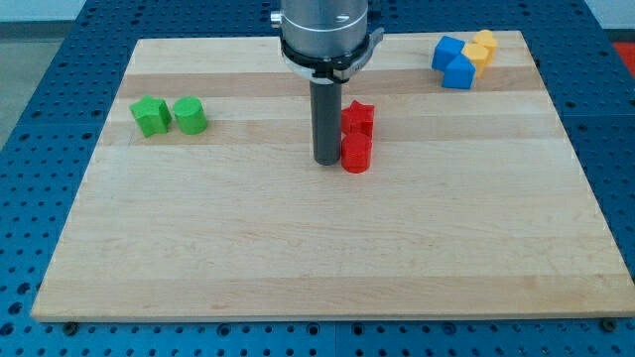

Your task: Move the green star along with green circle towards the center

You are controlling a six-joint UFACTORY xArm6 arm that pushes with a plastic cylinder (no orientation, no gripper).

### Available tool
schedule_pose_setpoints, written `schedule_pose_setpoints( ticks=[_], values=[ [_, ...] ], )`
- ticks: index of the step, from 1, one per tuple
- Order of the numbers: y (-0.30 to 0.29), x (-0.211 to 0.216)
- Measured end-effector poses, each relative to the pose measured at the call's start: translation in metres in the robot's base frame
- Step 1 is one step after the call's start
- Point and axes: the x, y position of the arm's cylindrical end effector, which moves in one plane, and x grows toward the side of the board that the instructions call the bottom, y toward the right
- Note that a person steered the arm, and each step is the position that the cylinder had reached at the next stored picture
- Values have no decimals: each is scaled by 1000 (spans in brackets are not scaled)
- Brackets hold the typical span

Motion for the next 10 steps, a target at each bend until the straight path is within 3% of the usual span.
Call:
schedule_pose_setpoints(
  ticks=[1, 4, 6, 8, 10],
  values=[
    [-19, 0],
    [-200, 0],
    [-274, -34],
    [-272, -70],
    [-194, -70]
  ],
)
